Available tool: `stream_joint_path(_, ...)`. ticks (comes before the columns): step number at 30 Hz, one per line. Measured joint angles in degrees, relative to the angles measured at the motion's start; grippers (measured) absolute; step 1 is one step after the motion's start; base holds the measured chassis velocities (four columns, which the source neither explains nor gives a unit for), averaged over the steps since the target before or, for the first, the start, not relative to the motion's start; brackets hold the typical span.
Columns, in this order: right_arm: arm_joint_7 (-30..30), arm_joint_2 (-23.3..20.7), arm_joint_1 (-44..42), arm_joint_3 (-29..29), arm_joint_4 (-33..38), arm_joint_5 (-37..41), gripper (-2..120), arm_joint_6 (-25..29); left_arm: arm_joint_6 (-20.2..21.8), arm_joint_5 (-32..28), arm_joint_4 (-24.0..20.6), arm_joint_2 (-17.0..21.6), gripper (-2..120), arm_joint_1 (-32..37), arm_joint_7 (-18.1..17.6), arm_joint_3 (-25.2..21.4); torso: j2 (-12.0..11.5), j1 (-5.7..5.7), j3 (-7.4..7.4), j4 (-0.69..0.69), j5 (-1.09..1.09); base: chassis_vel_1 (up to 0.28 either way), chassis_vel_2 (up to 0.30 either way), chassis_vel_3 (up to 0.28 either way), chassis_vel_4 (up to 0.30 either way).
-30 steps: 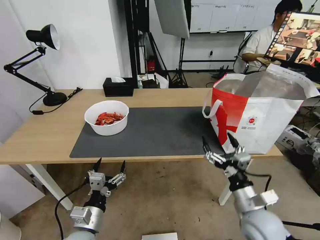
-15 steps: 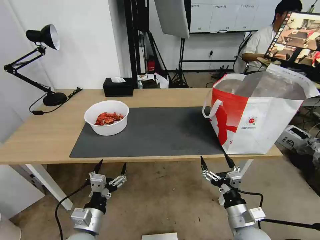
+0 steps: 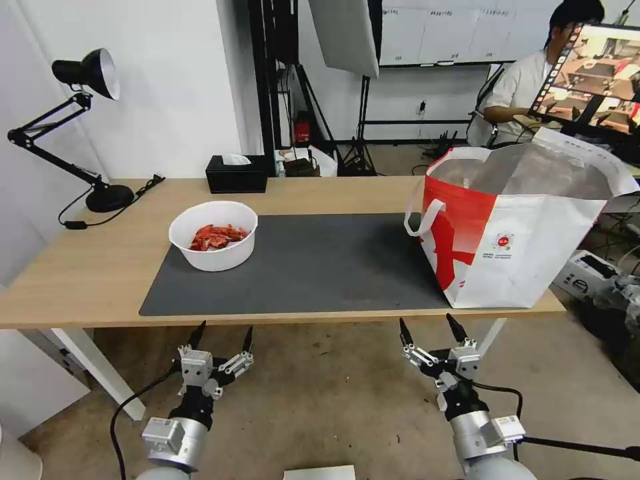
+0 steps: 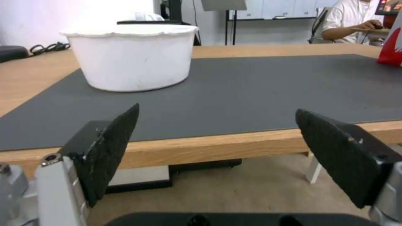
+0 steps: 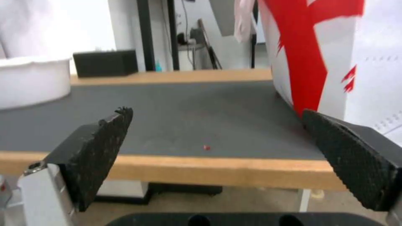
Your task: Pick up the trash from the table and place it into the takeout bag.
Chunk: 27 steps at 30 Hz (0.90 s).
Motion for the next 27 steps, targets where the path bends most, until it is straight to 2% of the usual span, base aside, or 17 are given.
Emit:
stream_joint_path(5,-0.2,-0.19,-0.06,0.05,0.14,-0.08,100,-1.95,0.0,0.05,-0.01,-0.17,100,0.11,0.0,-0.01,0.0,0.0,0.0,0.0,0.0,0.0,0.0,0.0,0.0)
stream_joint_path(27,-0.39,-0.22,0.13,0.04,0.44,-0.58,100,-2.25,-0.15,0.16,0.66,-0.25,100,0.03,0.06,0.16,0.0,0.0,0.0,0.0,0.0,0.0,0.0,0.0,0.0)
